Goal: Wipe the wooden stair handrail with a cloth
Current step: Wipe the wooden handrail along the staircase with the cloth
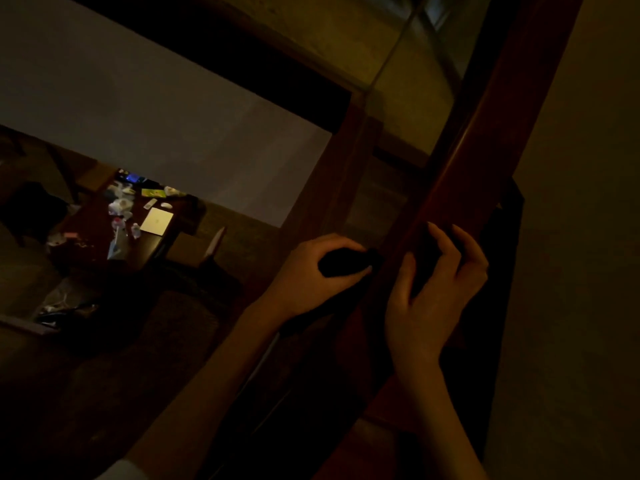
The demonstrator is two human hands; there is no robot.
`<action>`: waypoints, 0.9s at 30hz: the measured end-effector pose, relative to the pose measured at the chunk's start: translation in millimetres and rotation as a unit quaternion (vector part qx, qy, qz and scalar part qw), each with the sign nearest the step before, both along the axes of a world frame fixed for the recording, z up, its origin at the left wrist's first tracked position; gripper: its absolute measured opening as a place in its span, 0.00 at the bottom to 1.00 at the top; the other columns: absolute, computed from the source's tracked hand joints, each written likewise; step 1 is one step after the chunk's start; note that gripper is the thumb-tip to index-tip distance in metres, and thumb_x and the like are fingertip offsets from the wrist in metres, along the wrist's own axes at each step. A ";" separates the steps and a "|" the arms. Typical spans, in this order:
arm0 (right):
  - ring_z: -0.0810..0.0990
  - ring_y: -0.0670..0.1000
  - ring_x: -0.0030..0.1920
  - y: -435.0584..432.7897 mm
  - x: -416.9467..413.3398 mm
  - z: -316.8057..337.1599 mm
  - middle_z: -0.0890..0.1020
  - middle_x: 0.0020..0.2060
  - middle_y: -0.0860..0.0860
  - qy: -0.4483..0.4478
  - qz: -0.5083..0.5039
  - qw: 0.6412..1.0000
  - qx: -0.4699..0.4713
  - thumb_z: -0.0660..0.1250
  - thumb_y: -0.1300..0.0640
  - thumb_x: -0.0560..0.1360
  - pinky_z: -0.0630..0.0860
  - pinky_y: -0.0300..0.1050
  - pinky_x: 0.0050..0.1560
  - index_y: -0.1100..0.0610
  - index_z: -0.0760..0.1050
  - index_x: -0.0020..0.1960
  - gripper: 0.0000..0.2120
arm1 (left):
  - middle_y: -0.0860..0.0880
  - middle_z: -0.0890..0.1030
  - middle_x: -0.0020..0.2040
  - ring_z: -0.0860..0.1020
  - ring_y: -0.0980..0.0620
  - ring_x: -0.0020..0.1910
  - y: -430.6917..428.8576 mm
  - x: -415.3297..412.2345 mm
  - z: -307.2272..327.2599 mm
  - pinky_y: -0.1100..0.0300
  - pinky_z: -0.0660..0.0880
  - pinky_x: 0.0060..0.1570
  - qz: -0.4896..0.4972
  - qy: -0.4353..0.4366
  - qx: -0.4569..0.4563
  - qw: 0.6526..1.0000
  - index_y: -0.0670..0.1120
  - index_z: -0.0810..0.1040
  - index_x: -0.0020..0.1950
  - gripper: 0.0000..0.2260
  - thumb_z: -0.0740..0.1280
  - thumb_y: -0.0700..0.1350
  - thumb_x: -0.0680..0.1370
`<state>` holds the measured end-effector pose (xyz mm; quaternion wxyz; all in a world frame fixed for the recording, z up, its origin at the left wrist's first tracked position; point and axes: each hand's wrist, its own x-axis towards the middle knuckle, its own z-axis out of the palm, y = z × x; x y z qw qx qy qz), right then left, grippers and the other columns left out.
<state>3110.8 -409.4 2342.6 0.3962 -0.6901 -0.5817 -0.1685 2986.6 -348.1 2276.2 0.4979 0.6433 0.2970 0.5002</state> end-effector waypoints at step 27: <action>0.62 0.55 0.72 1.0 5.9 -7.6 0.68 0.67 0.56 -0.003 0.030 0.999 0.014 0.61 0.57 0.79 0.60 0.44 0.70 0.58 0.71 0.67 0.17 | 0.61 0.77 0.46 0.78 0.62 0.48 -7.6 17.3 18.4 0.69 0.73 0.48 0.060 0.019 0.014 0.998 0.55 0.80 0.53 0.14 0.61 0.61 0.76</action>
